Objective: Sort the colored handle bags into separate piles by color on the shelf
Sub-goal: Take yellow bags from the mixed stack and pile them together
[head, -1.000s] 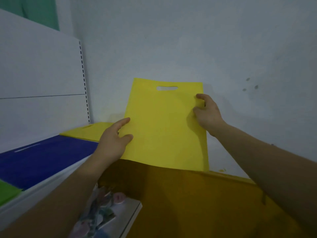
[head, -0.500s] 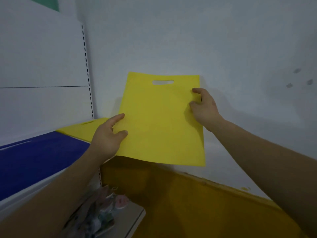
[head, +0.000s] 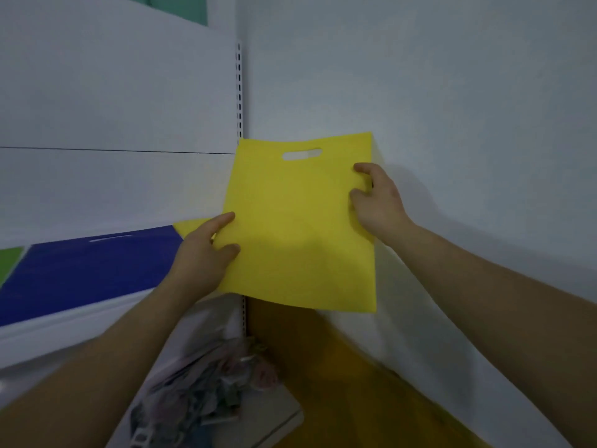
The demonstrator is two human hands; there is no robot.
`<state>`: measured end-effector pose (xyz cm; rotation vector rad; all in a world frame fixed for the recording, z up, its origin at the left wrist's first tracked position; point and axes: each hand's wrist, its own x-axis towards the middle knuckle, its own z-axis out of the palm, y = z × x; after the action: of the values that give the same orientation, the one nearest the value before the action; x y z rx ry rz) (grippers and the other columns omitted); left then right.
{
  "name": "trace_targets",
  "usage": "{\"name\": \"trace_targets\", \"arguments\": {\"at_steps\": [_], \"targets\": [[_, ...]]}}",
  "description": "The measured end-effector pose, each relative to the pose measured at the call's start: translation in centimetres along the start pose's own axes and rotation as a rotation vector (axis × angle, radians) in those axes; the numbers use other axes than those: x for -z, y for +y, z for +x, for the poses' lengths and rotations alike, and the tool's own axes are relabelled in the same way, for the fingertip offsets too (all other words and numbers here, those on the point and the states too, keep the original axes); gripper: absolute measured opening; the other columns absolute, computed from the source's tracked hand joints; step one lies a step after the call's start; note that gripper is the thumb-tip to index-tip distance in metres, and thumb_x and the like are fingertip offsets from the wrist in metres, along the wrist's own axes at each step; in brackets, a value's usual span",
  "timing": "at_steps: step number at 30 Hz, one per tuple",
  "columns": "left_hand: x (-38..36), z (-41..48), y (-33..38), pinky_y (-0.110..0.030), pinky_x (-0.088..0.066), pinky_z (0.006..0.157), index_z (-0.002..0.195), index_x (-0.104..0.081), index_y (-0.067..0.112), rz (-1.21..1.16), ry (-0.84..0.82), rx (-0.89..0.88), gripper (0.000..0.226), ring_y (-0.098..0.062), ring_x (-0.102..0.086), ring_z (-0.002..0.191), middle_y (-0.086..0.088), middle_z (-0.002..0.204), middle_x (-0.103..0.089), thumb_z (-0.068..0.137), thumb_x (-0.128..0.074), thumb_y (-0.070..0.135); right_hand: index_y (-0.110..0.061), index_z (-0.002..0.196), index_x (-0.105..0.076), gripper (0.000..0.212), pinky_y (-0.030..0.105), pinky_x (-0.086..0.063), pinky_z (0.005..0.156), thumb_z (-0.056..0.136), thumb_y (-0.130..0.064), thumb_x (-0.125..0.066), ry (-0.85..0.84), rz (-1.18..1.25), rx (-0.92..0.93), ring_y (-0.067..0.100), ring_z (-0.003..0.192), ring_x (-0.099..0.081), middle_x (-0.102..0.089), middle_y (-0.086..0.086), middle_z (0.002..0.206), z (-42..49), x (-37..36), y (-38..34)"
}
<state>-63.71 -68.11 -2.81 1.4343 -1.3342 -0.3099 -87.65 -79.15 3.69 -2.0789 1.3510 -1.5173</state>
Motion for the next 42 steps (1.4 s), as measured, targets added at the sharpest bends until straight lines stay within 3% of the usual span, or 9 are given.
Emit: {"name": "trace_targets", "arguments": {"at_steps": [5,10,13,16,18,20,23,30,42], "targets": [[1.9,1.2,-1.2,-0.027,-0.038,0.084,0.139,-0.043,0.028,0.050,0.076,0.024,0.053,-0.012,-0.047,0.103,-0.002,0.140,-0.045,0.091,-0.058,0.012,-0.025,0.137,-0.043,0.046,0.018,-0.032,0.080,0.094,-0.011,-0.048,-0.059,0.065,0.031,0.018,0.110,-0.048,-0.048,0.003,0.137,2.7,-3.9,0.2],[3.9,4.1,-2.4,-0.030,-0.041,0.088,0.137,-0.046,0.028,0.043,0.140,0.052,0.052,-0.017,-0.050,0.106,-0.003,0.138,-0.047,0.090,-0.060,0.010,-0.023,0.138,-0.042,0.045,0.018,-0.032,0.080,0.095,-0.011,-0.048,-0.108,0.092,0.059,0.018,0.114,-0.048,-0.047,0.004,0.138,5.9,-8.2,-0.3],[4.2,5.9,-2.9,-0.031,-0.041,0.084,0.136,-0.047,0.031,0.008,0.164,0.068,0.051,-0.018,-0.051,0.106,0.000,0.135,-0.047,0.090,-0.060,0.012,-0.024,0.138,-0.041,0.044,0.018,-0.032,0.071,0.095,-0.012,-0.047,-0.122,0.092,0.076,0.012,0.095,-0.046,-0.049,0.003,0.135,8.1,-10.5,-0.4],[4.3,6.8,-3.5,-0.031,-0.041,0.084,0.136,-0.046,0.030,0.005,0.176,0.095,0.051,-0.017,-0.050,0.104,0.001,0.134,-0.046,0.091,-0.059,0.012,-0.024,0.138,-0.041,0.044,0.019,-0.032,0.066,0.096,-0.012,-0.045,-0.143,0.065,0.102,0.013,0.090,-0.045,-0.050,0.004,0.132,9.8,-12.8,-0.1],[4.4,7.3,-3.7,-0.031,-0.041,0.084,0.137,-0.045,0.030,0.006,0.189,0.118,0.052,-0.017,-0.049,0.103,0.000,0.137,-0.046,0.091,-0.059,0.012,-0.023,0.138,-0.040,0.045,0.022,-0.035,0.069,0.095,-0.011,-0.045,-0.176,0.042,0.130,0.019,0.095,-0.050,-0.050,0.007,0.131,10.6,-14.3,0.0],[4.5,7.6,-4.0,-0.030,-0.039,0.084,0.138,-0.044,0.028,0.034,0.192,0.147,0.053,-0.015,-0.048,0.104,0.000,0.139,-0.045,0.090,-0.060,0.013,-0.020,0.139,-0.039,0.046,0.025,-0.039,0.082,0.095,-0.010,-0.044,-0.219,0.000,0.184,0.026,0.111,-0.050,-0.048,0.010,0.134,11.3,-15.7,0.2],[4.3,7.8,-4.3,-0.028,-0.038,0.089,0.142,-0.040,0.026,0.148,0.156,0.184,0.058,-0.015,-0.047,0.110,0.000,0.142,-0.043,0.089,-0.062,0.017,-0.018,0.141,-0.036,0.047,0.033,-0.038,0.095,0.095,-0.010,-0.043,-0.285,-0.102,0.248,0.030,0.120,-0.045,-0.046,0.012,0.134,12.3,-17.6,0.6],[2.9,8.2,-4.8,-0.028,-0.030,0.103,0.147,-0.029,0.022,0.533,-0.051,0.305,0.067,-0.020,-0.037,0.133,-0.002,0.151,-0.032,0.090,-0.059,0.039,-0.019,0.144,-0.030,0.052,0.035,-0.040,0.091,0.095,-0.009,-0.043,-0.435,-0.264,0.297,0.035,0.116,-0.047,-0.042,0.017,0.130,13.7,-21.1,2.1],[1.5,8.4,-6.0,-0.045,-0.030,0.110,0.144,-0.031,0.031,0.850,-0.207,0.456,0.070,-0.024,-0.039,0.132,0.001,0.147,-0.039,0.085,-0.048,0.064,-0.015,0.147,-0.024,0.054,0.037,-0.040,0.093,0.096,-0.012,-0.043,-0.604,-0.421,0.260,0.036,0.119,-0.045,-0.036,0.018,0.136,13.5,-24.3,5.0]]}}
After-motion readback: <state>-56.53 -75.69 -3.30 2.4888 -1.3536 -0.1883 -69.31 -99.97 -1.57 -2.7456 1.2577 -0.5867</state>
